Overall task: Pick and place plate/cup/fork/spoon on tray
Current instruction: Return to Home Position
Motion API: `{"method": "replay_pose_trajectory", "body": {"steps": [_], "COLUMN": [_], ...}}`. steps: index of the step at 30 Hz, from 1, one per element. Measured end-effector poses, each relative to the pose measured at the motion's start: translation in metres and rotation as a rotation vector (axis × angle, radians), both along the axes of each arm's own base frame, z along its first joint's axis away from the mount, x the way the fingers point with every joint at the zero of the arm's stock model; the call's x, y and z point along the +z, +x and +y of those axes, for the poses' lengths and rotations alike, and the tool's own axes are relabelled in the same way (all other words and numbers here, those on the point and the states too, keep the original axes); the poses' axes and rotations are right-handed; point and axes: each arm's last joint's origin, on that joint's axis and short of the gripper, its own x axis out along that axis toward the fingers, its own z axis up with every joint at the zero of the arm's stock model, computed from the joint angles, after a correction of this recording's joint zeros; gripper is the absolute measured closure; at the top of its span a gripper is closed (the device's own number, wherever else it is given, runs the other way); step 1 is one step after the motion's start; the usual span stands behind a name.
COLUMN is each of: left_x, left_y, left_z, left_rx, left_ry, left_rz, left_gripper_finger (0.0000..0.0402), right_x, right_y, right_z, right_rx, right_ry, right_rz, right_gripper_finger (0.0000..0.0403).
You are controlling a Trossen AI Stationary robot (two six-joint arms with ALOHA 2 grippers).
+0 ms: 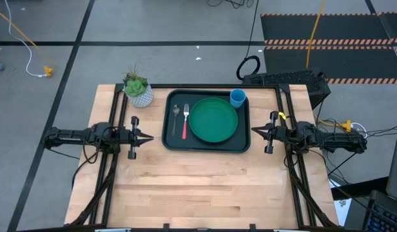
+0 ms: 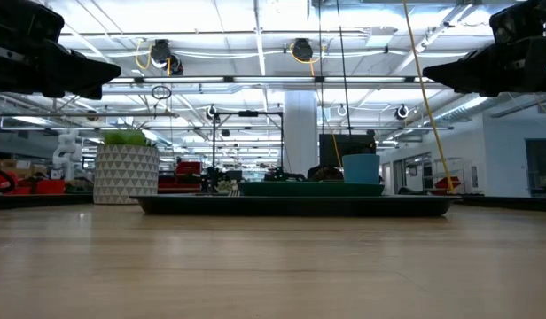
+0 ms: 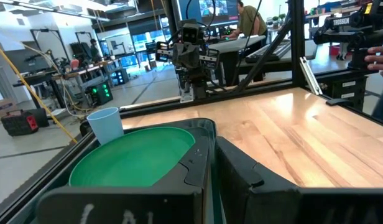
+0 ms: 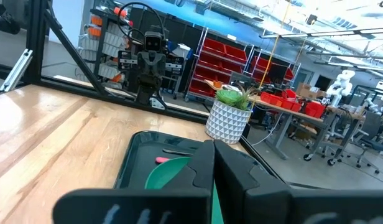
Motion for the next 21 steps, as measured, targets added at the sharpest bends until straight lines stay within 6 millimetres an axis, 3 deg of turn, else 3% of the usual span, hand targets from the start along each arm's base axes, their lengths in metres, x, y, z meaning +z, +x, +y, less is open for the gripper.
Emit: {"method": "replay_pose_trajectory", "body": {"steps": [21], "left_x": [0.0000], "left_y": [0.0000], "left_z": [0.0000], "left_rx": [0.000], "left_ry": [0.000], "left_rz": [0.000], "left_gripper_finger": [0.0371], "right_x": [-0.0097], "right_y": [0.0012], "right_z": [0.0001], "right_rx": [0.016], "right_ry": [0.265], "right_rz": [0.063], "right_gripper_finger": [0.0403]}}
